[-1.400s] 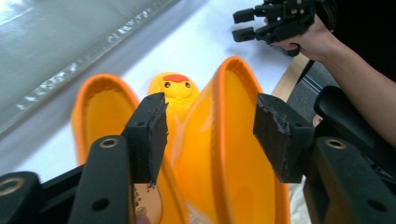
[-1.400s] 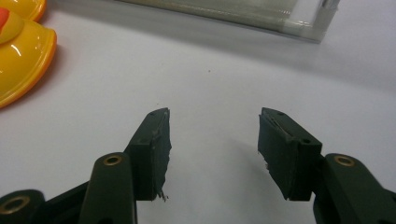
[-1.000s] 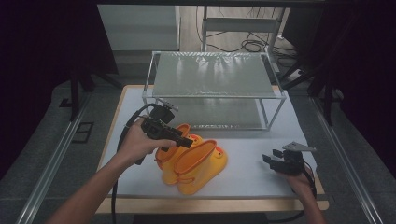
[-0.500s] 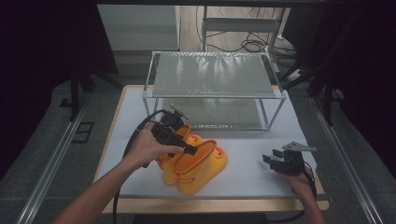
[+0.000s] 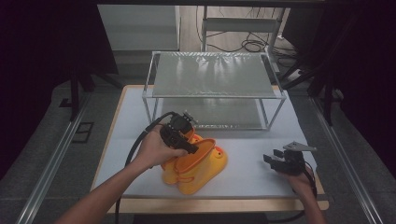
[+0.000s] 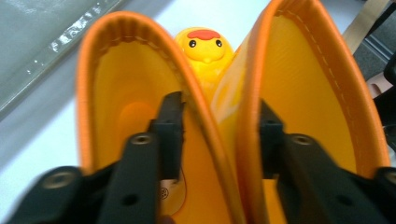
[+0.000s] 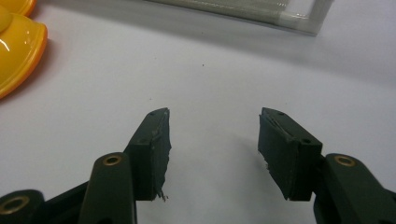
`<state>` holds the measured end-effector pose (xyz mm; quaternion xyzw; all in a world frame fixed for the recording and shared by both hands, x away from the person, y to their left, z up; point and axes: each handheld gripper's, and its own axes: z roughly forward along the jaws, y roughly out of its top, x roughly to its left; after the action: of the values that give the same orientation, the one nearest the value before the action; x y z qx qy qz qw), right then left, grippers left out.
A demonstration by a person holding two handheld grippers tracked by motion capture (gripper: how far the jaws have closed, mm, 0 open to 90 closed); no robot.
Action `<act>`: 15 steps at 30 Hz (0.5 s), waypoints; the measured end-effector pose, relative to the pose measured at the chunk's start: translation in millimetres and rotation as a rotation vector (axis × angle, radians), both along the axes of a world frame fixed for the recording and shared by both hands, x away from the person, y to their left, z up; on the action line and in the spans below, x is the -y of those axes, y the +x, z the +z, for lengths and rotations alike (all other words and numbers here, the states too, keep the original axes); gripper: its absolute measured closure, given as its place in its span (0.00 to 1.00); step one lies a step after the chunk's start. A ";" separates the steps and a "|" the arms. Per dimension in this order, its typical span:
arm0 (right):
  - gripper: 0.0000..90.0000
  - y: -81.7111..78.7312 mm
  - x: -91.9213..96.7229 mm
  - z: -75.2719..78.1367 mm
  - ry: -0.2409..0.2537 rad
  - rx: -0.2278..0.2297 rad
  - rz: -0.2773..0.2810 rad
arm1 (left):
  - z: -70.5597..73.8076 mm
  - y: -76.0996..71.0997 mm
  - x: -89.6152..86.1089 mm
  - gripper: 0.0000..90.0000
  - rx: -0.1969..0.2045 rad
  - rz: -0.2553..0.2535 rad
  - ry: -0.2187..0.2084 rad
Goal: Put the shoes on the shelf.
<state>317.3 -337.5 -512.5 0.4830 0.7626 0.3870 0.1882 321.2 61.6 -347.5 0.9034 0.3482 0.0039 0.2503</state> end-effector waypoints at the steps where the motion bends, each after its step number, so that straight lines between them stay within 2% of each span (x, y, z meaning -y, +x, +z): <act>1: 0.49 0.1 0.0 -0.2 -0.002 0.002 0.001 | 0.1 0.1 -0.3 0.76 0.000 -0.002 -0.004; 3: 0.49 0.1 -0.3 -0.2 -0.002 0.000 0.001 | 0.0 0.0 -0.5 0.82 0.002 -0.004 -0.008; 8: 0.49 0.3 -0.3 -0.3 -0.003 0.000 0.000 | 0.3 0.3 -3.4 0.89 0.007 -0.006 -0.023; 15: 0.49 0.6 1.4 -0.1 0.001 -0.003 -0.009 | 0.7 4.2 -8.3 0.91 0.001 -0.012 -0.055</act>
<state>317.9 -339.0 -512.6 0.4868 0.7606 0.3858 0.1887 325.4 69.9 -346.8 0.8983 0.3425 -0.0067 0.2751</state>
